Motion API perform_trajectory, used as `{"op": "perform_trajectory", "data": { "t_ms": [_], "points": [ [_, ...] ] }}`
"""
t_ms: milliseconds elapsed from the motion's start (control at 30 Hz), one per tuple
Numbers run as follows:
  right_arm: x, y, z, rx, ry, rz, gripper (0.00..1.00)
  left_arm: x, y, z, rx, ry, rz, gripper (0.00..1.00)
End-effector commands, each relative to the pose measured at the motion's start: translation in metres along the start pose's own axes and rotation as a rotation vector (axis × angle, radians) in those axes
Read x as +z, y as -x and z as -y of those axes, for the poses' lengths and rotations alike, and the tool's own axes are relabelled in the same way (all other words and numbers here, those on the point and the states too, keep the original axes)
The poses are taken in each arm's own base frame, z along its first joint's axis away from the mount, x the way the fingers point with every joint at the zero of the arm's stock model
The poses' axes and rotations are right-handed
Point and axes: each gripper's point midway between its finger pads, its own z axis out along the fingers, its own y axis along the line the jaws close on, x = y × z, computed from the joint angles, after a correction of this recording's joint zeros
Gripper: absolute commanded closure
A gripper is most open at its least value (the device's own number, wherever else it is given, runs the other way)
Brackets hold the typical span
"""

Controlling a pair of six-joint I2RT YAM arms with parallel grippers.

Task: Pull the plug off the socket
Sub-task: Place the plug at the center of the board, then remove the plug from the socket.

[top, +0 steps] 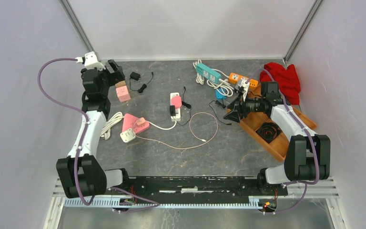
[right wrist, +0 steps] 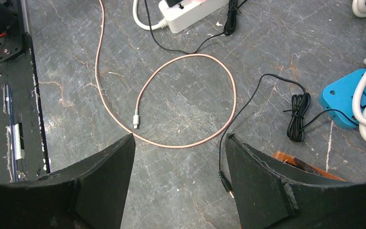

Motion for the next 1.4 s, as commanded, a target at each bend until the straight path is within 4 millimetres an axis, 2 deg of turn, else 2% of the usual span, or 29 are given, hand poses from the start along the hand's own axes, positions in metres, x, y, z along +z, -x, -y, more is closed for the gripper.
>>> {"op": "perform_trajectory", "data": {
  "t_ms": [0, 133, 233, 467, 500, 567, 733, 867, 1000, 1100, 1233, 1367],
  "points": [
    [-0.001, 0.016, 0.006, -0.056, -0.009, 0.015, 0.24, 0.001, 0.019, 0.023, -0.008, -0.081, 0.061, 0.00],
    [-0.001, 0.017, 0.004, -0.058, -0.003, 0.018, 0.24, 0.001, 0.016, 0.062, -0.069, -0.244, 0.005, 0.00],
    [-0.001, 0.018, 0.003, -0.062, 0.002, 0.016, 0.24, 0.001, 0.005, 0.090, -0.084, -0.331, -0.055, 0.03],
    [0.002, 0.018, -0.001, -0.076, 0.015, 0.007, 0.24, -0.013, -0.041, 0.172, -0.031, -0.484, -0.237, 0.07],
    [0.003, 0.018, -0.001, -0.076, 0.017, 0.006, 0.24, -0.015, -0.047, 0.176, -0.018, -0.482, -0.258, 0.07],
    [0.005, 0.017, -0.002, -0.075, 0.022, 0.002, 0.24, -0.026, -0.066, 0.200, 0.022, -0.516, -0.310, 0.08],
    [0.008, 0.014, -0.003, -0.072, 0.030, -0.008, 0.24, -0.042, -0.111, 0.237, 0.176, -0.518, -0.439, 0.16],
    [0.011, 0.013, -0.004, -0.072, 0.036, -0.014, 0.24, -0.051, -0.146, 0.249, 0.330, -0.469, -0.515, 0.17],
    [0.013, 0.012, -0.005, -0.074, 0.041, -0.020, 0.24, -0.053, -0.173, 0.248, 0.444, -0.405, -0.560, 0.17],
    [0.014, 0.011, -0.006, -0.073, 0.046, -0.024, 0.24, -0.050, -0.181, 0.243, 0.495, -0.348, -0.563, 0.17],
    [0.016, 0.010, -0.007, -0.070, 0.053, -0.029, 0.24, -0.045, -0.180, 0.235, 0.533, -0.259, -0.531, 0.20],
    [0.018, 0.008, -0.007, -0.065, 0.059, -0.036, 0.24, -0.047, -0.181, 0.238, 0.514, -0.238, -0.516, 0.20]
  ]
}}
